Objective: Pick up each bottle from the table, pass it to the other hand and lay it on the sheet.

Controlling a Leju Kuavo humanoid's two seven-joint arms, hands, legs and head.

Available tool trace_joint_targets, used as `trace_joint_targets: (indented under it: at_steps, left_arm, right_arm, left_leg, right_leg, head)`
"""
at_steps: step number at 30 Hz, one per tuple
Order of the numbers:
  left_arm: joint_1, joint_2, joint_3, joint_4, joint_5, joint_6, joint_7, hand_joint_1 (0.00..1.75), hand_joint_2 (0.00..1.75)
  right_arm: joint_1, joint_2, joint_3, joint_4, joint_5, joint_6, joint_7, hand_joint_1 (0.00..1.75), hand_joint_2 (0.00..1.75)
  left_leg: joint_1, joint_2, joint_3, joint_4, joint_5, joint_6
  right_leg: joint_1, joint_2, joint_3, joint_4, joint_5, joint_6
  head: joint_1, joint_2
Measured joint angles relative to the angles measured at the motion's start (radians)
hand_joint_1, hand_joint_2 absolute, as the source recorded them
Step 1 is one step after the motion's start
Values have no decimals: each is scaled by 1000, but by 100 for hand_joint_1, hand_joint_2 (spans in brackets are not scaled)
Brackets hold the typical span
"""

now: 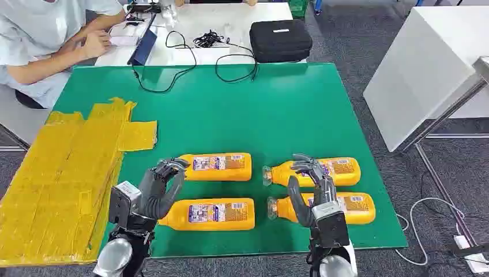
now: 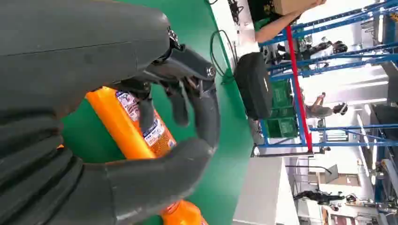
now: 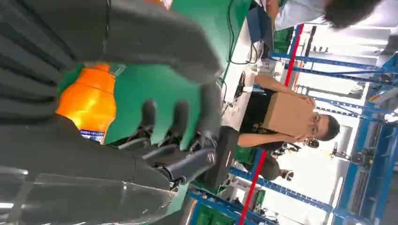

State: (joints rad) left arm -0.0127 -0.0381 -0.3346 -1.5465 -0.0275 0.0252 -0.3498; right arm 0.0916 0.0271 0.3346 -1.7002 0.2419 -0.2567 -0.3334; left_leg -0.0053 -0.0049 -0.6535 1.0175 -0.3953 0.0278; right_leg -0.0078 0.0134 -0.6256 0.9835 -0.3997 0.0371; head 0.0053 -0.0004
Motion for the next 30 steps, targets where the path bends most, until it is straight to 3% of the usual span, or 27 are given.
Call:
trace_joint_targets:
  at_steps: [3, 6, 15, 16, 17, 18, 19, 30]
  left_arm:
    - [2, 0, 0, 0, -3, 14, -19, 175, 175]
    - [55, -33, -1, -50, -52, 136, -217, 175, 175]
    - [93, -50, -13, -109, -64, 181, -231, 175, 175]
    - [93, -50, -15, -110, -61, 182, -231, 175, 175]
    - [93, -50, -16, -111, -57, 183, -231, 127, 175]
    - [93, -50, -16, -111, -56, 184, -231, 10, 175]
    - [92, -50, -16, -112, -56, 184, -231, 0, 175]
    - [87, -53, -17, -112, -23, 187, -223, 0, 175]
  right_arm:
    - [1, 0, 0, 0, -5, -2, -14, 164, 175]
    - [39, 27, 14, -9, -15, -45, -156, 164, 175]
    - [65, 44, 52, -15, -12, -79, -172, 175, 175]
    - [65, 44, 53, -16, -12, -80, -172, 148, 175]
    - [65, 44, 55, -16, -11, -82, -172, 14, 175]
    - [64, 44, 58, -16, -5, -85, -169, 0, 175]
    - [64, 44, 60, -16, 4, -90, -161, 0, 175]
    - [17, 37, 66, -14, 161, -146, -76, 0, 175]
  left_leg:
    - [0, 0, 0, 0, 0, 0]
    - [0, 0, 0, 0, -1, 0]
    - [0, 0, 1, 0, -1, -1]
    - [0, 0, 1, 0, -1, -1]
    - [0, 0, 1, 0, -1, -1]
    - [0, 0, 1, 0, -1, -1]
    - [0, 0, 1, 0, -1, -1]
    - [0, 0, 1, 0, -1, -1]
  right_leg:
    - [0, 0, 0, 0, 0, 0]
    - [0, 0, 0, 0, 0, 0]
    - [0, 0, 0, 0, -2, 0]
    - [0, 0, 0, 0, -1, 0]
    - [0, 0, 0, 0, -1, 0]
    - [0, 0, 1, 0, -1, 0]
    - [0, 0, 1, 0, -1, 0]
    - [0, 0, 1, 0, -1, 0]
  head:
    - [0, 0]
    - [0, 0]
    - [0, 0]
    - [0, 0]
    - [0, 0]
    - [0, 0]
    - [0, 0]
    - [0, 0]
